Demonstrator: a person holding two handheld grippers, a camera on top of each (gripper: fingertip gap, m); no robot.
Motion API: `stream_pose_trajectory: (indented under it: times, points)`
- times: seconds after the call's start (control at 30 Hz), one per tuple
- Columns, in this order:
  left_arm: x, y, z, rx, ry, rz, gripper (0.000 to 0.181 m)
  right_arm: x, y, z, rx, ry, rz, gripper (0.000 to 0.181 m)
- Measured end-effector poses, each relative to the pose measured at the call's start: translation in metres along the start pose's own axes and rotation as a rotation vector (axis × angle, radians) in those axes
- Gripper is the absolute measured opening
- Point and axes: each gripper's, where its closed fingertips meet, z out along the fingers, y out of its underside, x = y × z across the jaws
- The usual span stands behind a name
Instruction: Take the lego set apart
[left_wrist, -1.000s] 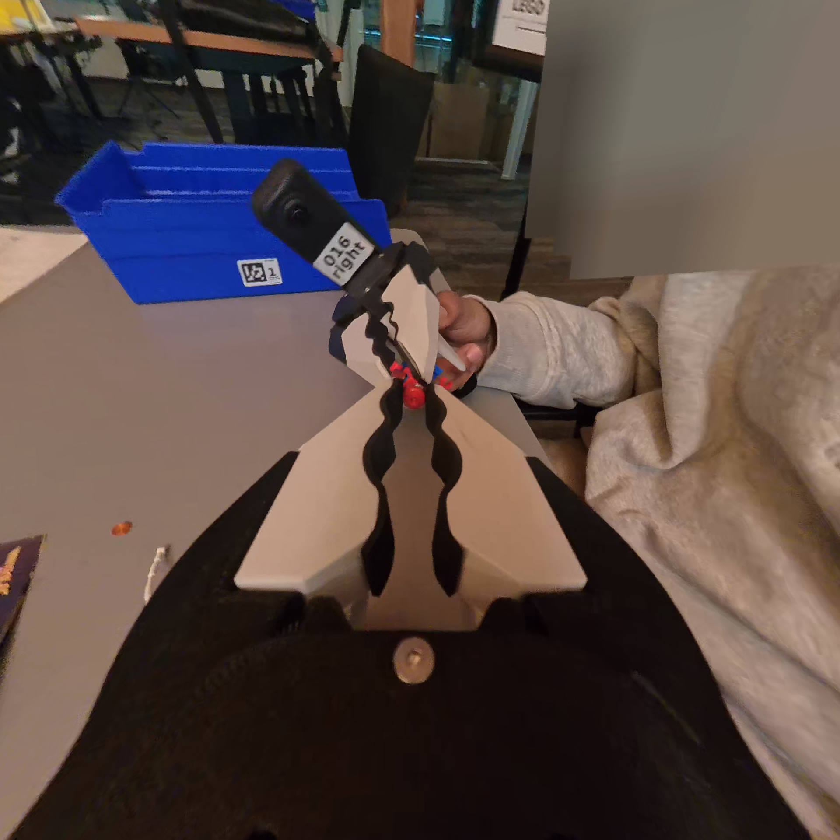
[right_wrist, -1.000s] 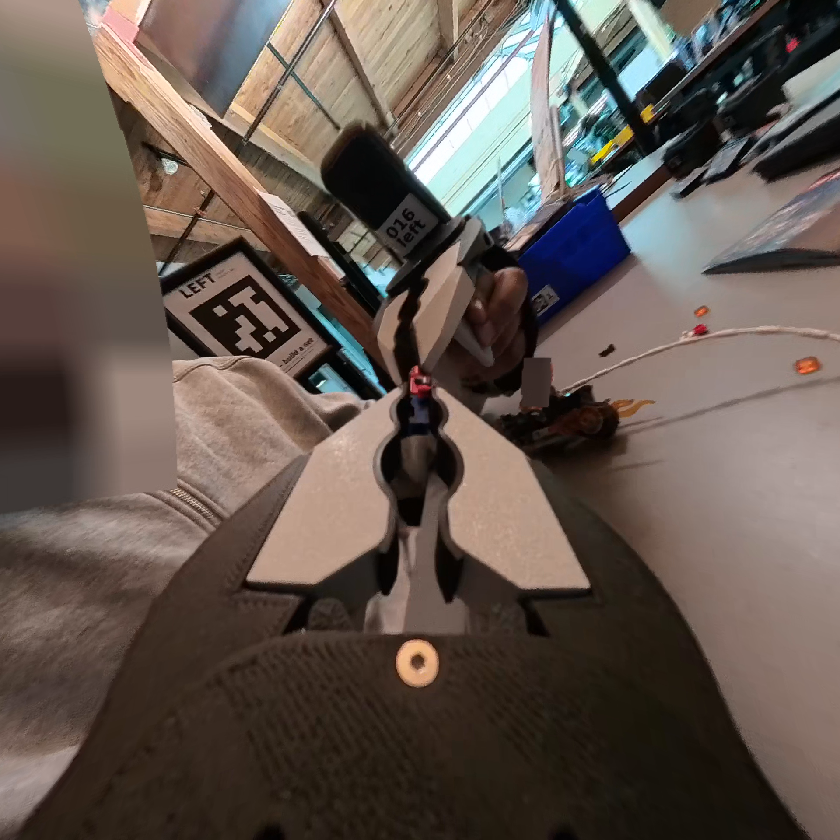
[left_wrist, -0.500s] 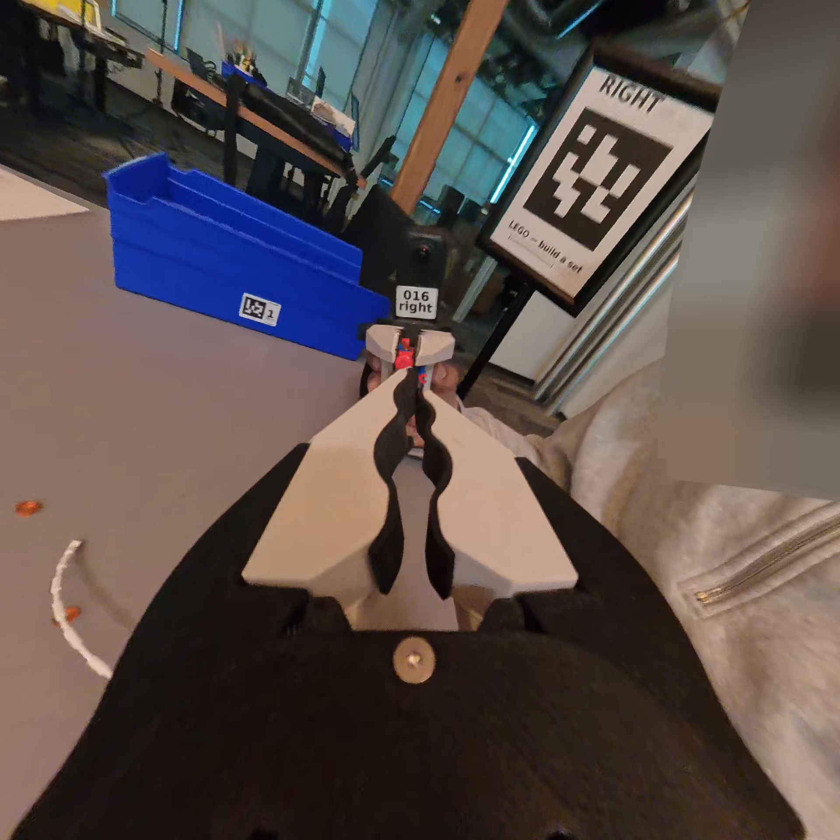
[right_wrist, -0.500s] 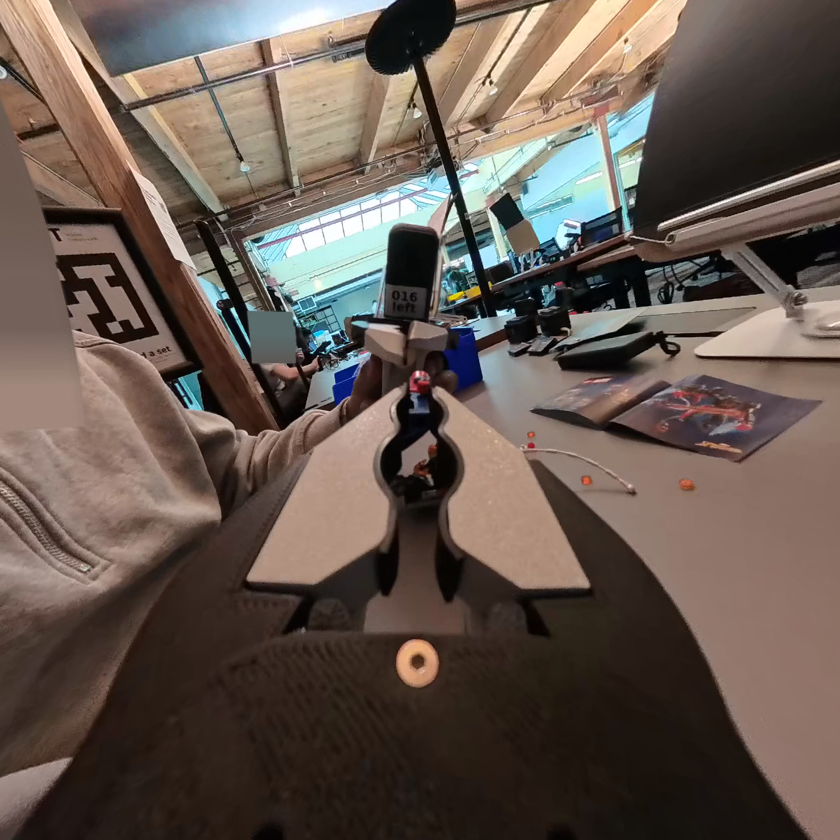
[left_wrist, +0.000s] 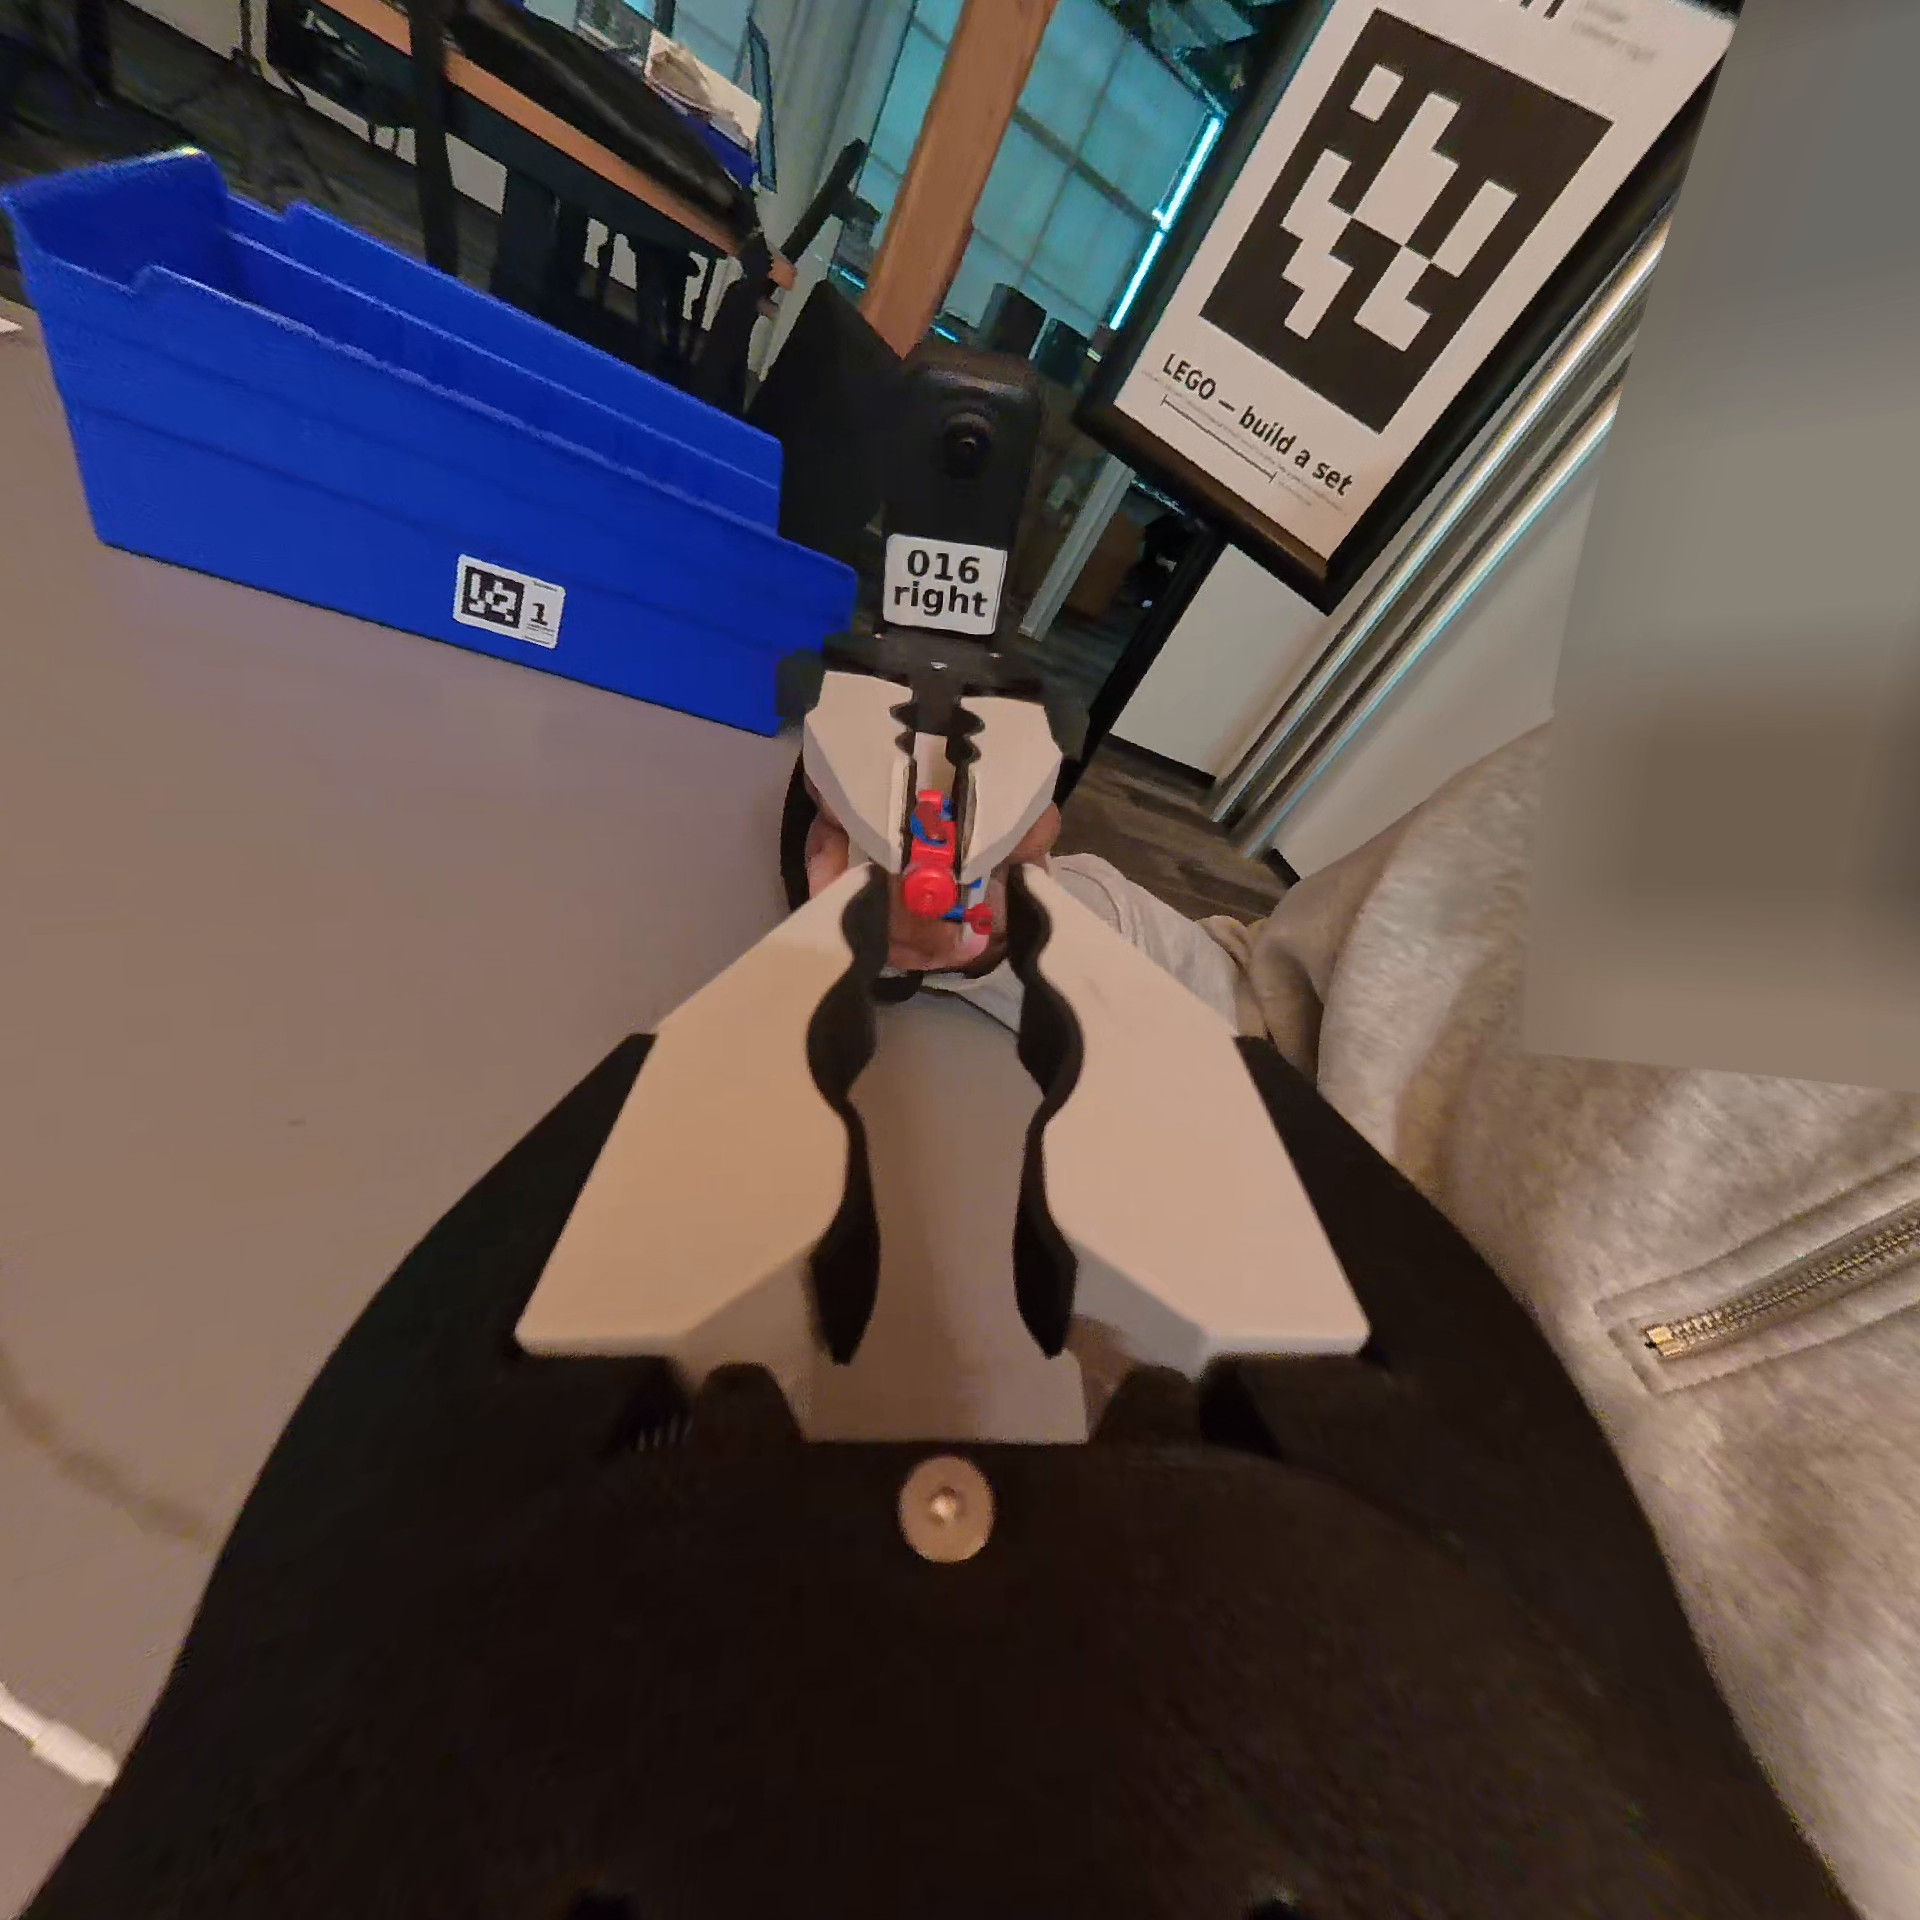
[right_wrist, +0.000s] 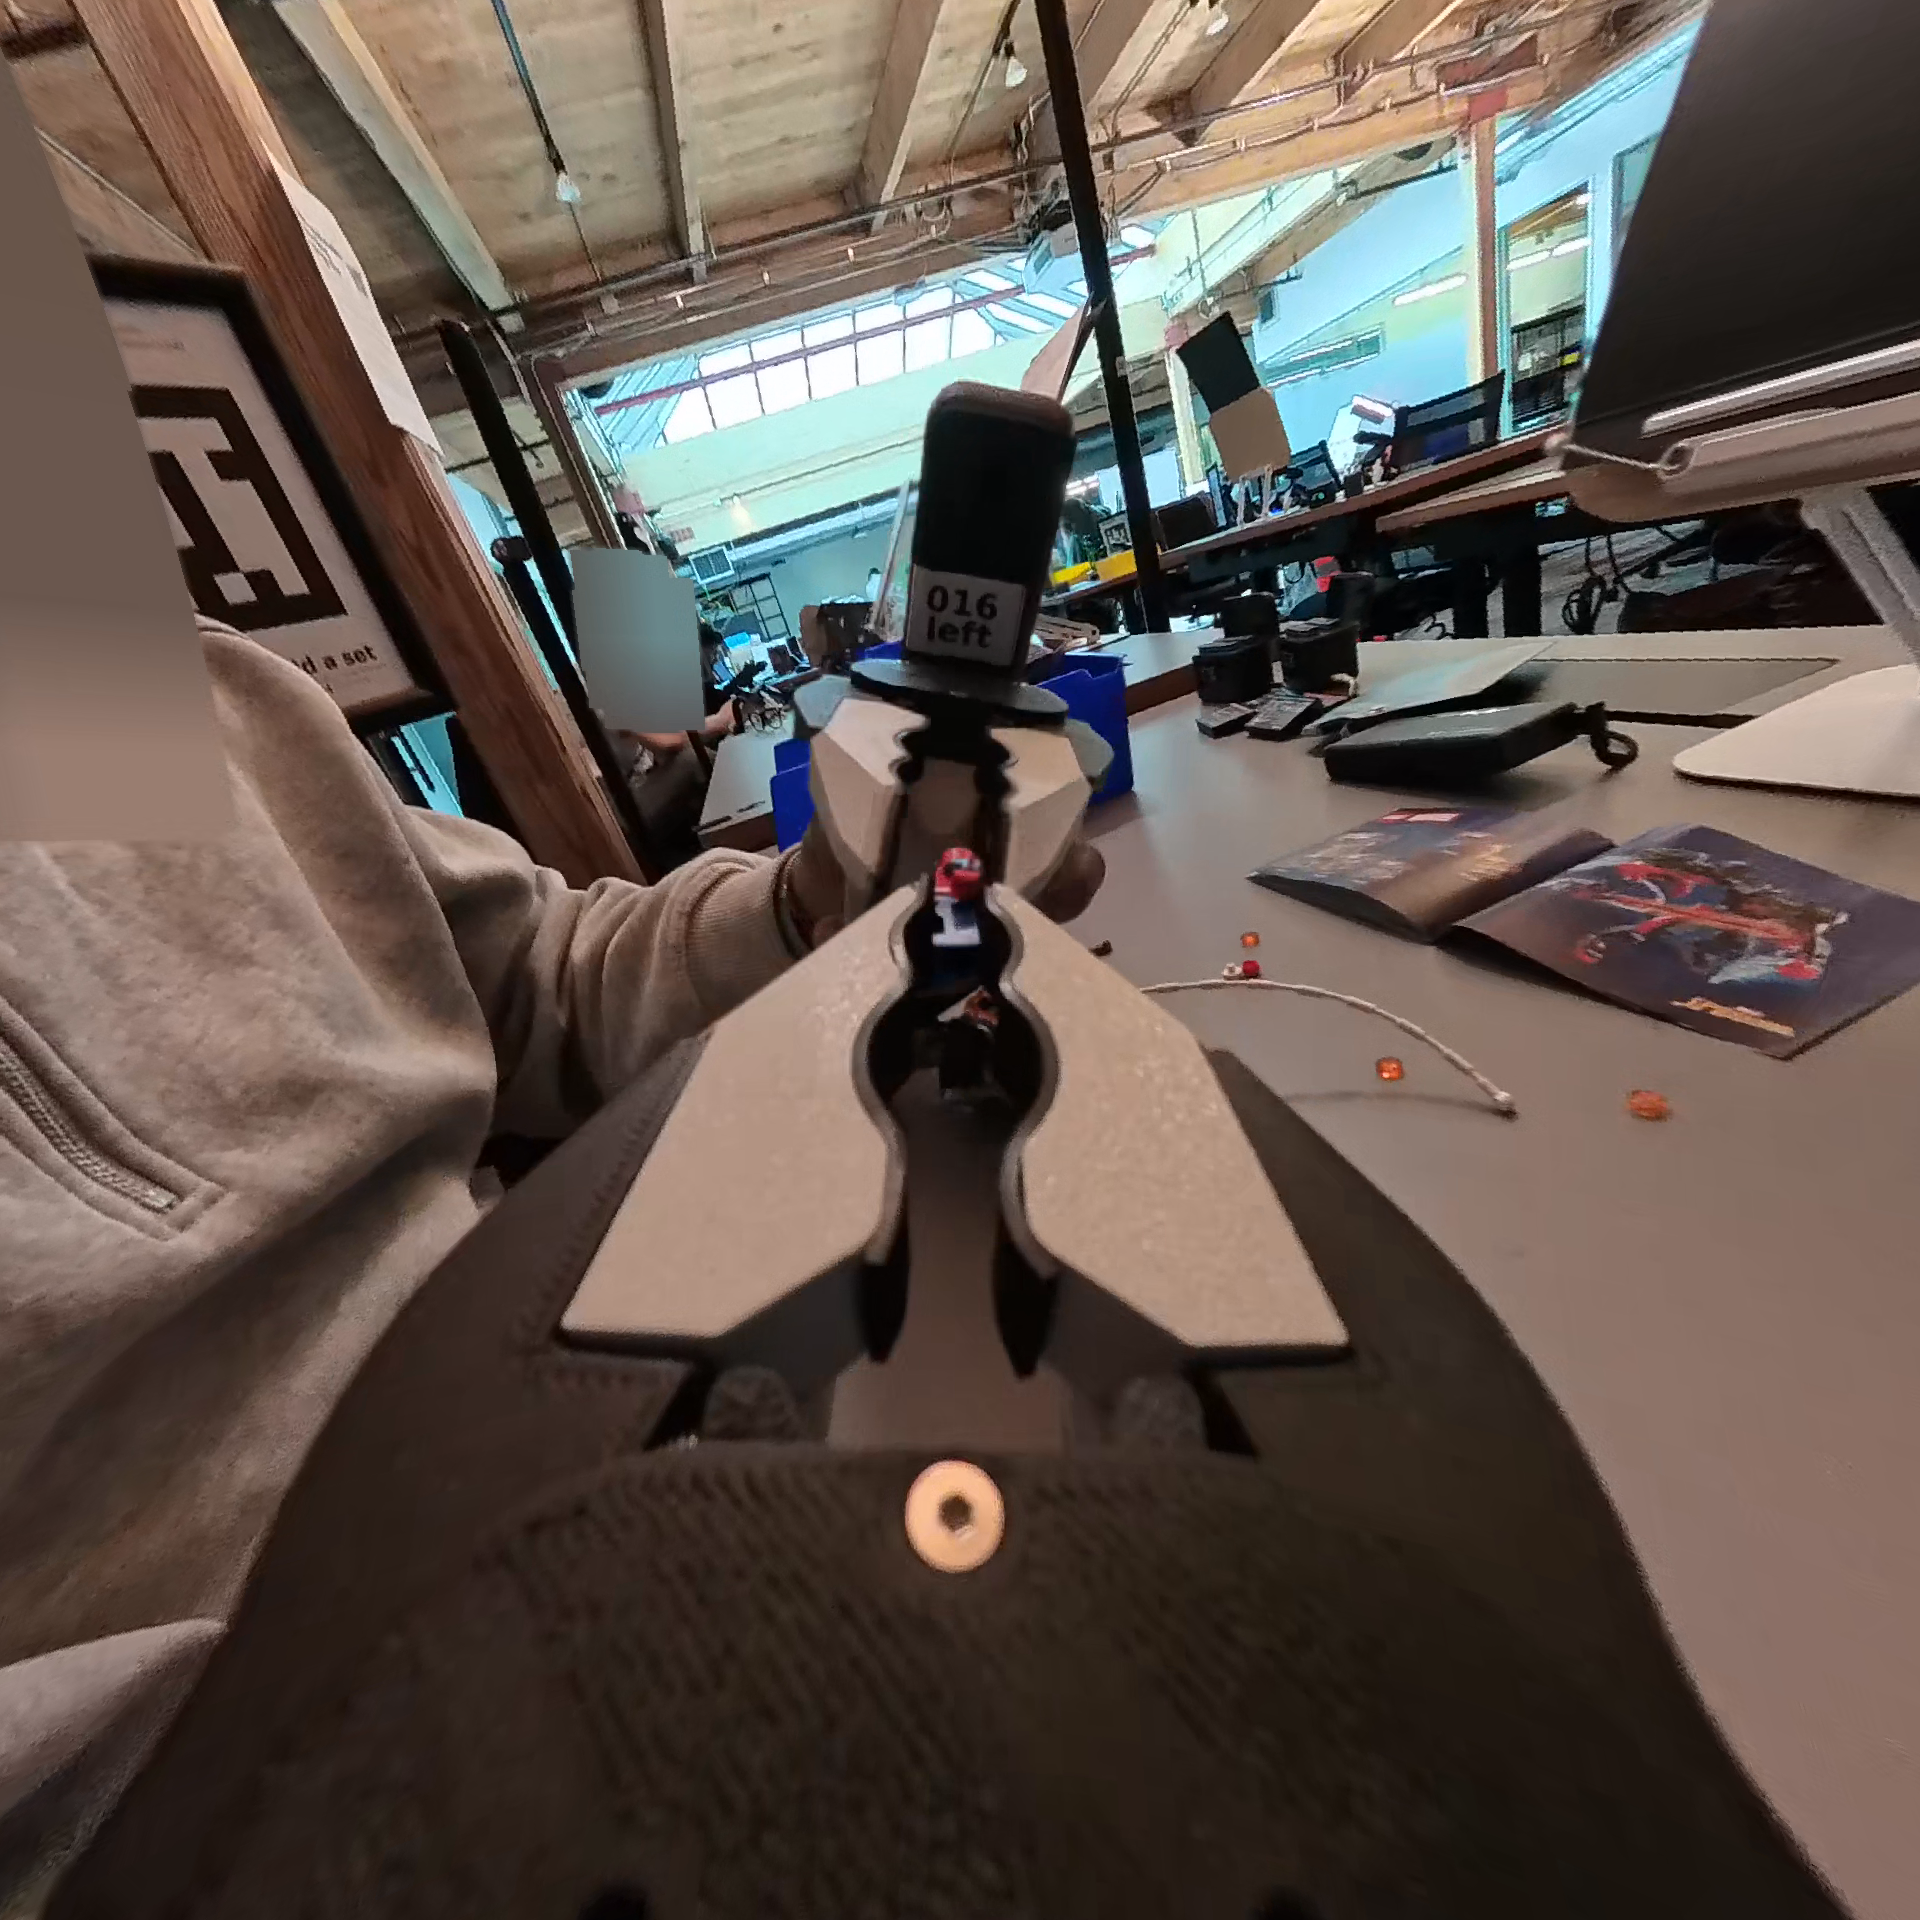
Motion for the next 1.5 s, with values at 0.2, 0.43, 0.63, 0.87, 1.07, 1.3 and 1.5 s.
stream_pose_trajectory:
  times: [0.2, 0.43, 0.63, 0.87, 1.07, 1.3, 1.5]
  points:
    - [-0.001, 0.001, -0.001, -0.002, 0.017, -0.024, 0.009, -0.003, 0.002, 0.002, -0.009, -0.008, -0.028, 0.006]
    - [0.008, -0.009, 0.002, 0.067, 0.001, 0.026, 0.007, -0.011, -0.007, -0.001, 0.034, -0.052, -0.012, 0.005]
    - [0.008, -0.012, 0.003, 0.095, 0.014, 0.000, 0.007, -0.011, -0.010, -0.003, 0.040, -0.060, 0.011, 0.005]
    - [0.013, -0.014, 0.003, 0.105, 0.047, -0.031, 0.007, -0.014, -0.013, -0.005, 0.056, -0.109, 0.056, 0.005]
    - [0.016, -0.014, 0.003, 0.078, 0.007, 0.053, 0.008, -0.017, -0.015, -0.005, 0.078, -0.174, 0.158, 0.005]
    - [0.002, -0.013, -0.005, 0.080, -0.044, 0.087, 0.009, -0.003, -0.012, -0.004, 0.088, -0.141, 0.230, 0.006]
    - [-0.018, -0.027, -0.028, 0.175, -0.082, 0.029, 0.009, 0.009, -0.037, -0.025, 0.270, -0.104, 0.236, 0.025]
